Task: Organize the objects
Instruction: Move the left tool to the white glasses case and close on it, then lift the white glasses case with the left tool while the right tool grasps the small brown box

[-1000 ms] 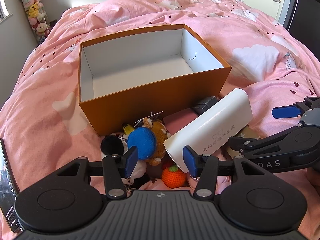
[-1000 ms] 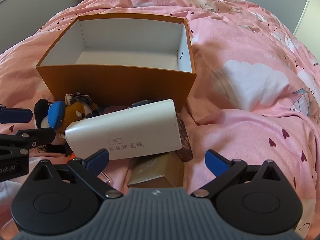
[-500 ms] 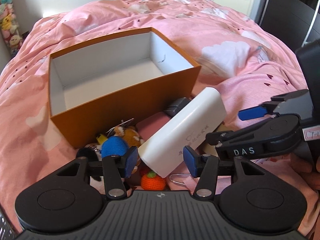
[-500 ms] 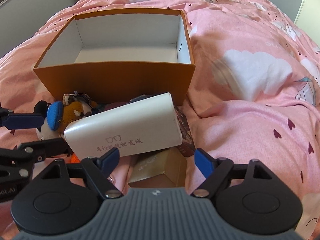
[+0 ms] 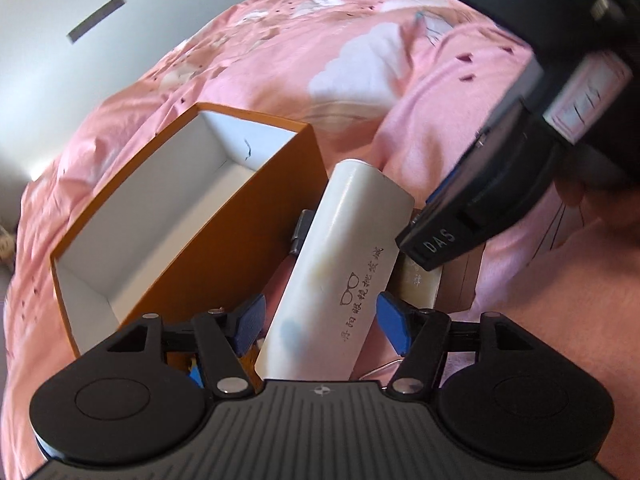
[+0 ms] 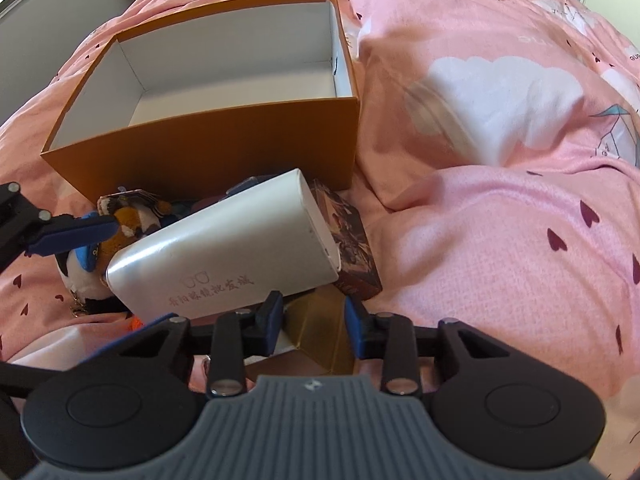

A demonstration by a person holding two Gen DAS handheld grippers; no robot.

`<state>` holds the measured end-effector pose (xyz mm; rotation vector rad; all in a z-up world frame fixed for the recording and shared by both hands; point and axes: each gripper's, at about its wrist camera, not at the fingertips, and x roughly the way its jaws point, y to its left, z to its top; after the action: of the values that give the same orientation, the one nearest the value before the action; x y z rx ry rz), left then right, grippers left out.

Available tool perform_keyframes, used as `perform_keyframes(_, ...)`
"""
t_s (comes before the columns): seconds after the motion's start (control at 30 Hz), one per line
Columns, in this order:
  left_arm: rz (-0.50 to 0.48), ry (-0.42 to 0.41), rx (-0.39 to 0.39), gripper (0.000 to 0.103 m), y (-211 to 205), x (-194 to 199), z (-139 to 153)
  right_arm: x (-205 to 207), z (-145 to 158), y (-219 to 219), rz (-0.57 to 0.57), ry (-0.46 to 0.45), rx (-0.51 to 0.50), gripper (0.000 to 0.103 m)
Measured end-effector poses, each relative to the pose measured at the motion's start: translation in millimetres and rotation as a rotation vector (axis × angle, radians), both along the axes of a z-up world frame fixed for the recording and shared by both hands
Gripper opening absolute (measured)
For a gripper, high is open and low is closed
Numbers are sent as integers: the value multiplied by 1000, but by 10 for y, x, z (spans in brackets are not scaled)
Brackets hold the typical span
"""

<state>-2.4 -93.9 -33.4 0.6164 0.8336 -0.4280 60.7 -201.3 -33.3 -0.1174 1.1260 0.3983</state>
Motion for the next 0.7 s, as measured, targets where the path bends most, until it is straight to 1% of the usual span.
perform_keyframes(0.07, -25, -25, 42, 80, -60, -3, -50, 22, -10, -1, 1, 8, 8, 36)
perform_keyframes(0.17, -66, -49, 104, 82, -145, -3, -129, 53, -25, 5, 10, 21, 20, 35)
perform_keyframes(0.27, -98, -52, 152, 82, -214, 4, -216, 85, -38, 7, 19, 30, 42, 29)
perform_keyframes(0.4, -95, -62, 180, 83, -247, 30, -285, 101, -2, 17, 28, 8, 80, 22)
perform_keyframes(0.47, -92, -67, 192, 83, -267, 28, -316, 97, 49, 36, 49, -17, 112, 22)
perform_keyframes(0.6, -84, -60, 211, 86, -303, 58, -412, 119, 116, 115, 70, -76, 113, 22)
perform_keyframes(0.7, -69, -50, 209, 87, -324, 99, -472, 143, 131, 157, 88, -73, 124, 23)
